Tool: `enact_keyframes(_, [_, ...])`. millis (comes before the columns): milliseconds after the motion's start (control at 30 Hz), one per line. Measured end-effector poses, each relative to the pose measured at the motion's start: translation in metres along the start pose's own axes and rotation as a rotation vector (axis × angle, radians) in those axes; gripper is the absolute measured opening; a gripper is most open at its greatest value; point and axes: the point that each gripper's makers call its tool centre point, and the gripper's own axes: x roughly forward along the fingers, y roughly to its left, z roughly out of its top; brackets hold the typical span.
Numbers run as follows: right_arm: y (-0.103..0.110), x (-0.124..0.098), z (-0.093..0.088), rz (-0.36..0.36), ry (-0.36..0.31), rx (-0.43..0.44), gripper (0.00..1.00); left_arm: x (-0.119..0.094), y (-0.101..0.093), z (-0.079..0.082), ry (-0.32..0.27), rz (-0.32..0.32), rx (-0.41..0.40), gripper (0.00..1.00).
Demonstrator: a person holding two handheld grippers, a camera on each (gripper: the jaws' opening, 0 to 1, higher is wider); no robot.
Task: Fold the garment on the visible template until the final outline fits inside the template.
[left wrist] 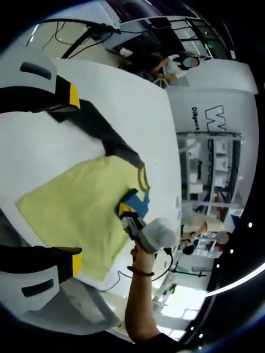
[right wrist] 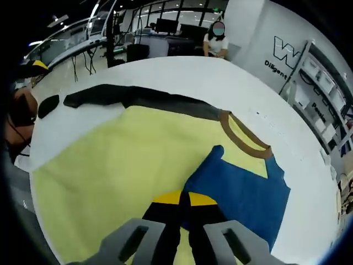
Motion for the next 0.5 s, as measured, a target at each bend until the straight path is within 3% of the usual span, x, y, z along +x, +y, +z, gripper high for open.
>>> enact_keyframes(500, [0.0074,0.0015,-0.0006,0.108,-0.080,0.156,0.01,0.0007,0.0002,-0.0010,0.008,0.012,0.004,0.98])
